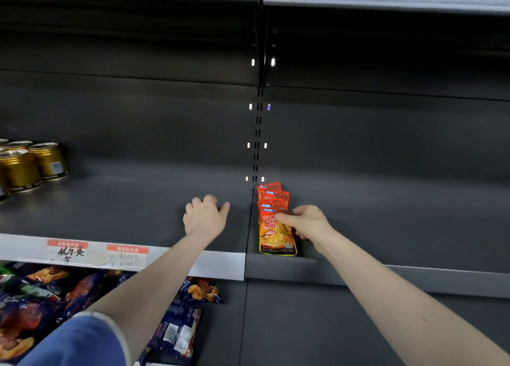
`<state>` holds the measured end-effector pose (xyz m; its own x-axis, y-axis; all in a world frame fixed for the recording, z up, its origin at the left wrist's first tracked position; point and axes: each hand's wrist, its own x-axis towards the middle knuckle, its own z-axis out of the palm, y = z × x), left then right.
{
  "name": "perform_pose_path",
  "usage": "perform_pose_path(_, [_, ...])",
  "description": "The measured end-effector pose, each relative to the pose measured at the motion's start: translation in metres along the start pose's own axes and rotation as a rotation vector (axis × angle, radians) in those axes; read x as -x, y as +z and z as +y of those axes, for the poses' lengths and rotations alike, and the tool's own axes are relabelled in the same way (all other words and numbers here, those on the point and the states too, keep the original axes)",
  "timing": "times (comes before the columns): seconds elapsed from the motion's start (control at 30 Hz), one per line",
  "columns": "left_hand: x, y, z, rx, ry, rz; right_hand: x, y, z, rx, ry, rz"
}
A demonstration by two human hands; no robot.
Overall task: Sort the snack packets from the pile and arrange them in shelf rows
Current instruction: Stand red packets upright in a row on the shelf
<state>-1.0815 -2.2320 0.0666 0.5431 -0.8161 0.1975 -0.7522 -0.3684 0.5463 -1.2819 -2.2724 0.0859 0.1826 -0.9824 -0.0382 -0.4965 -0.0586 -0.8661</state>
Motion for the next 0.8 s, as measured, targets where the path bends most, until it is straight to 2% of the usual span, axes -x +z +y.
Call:
perform_pose_path(0.13, [0.001, -0.008, 0.009, 0.060, 0.035, 0.032, -0.004, -0.015, 0.005, 0.130, -0.016, 0.146])
perform_pose_path(0.43, [0.027, -0.009, 0.080, 0.046, 0.180, 0.098, 0.002, -0.102, 0.047, 0.580, -0.043, 0.293])
perform_pose_path(0.6, [0.058, 0.028, 0.154, 0.032, 0.236, 0.054, 0.017, -0.186, 0.096, 0.679, -0.043, 0.378])
perform_pose_path(0.8, [0.123, 0.103, 0.282, 0.023, 0.316, -0.041, 0.042, -0.323, 0.180, 0.652, -0.005, 0.448])
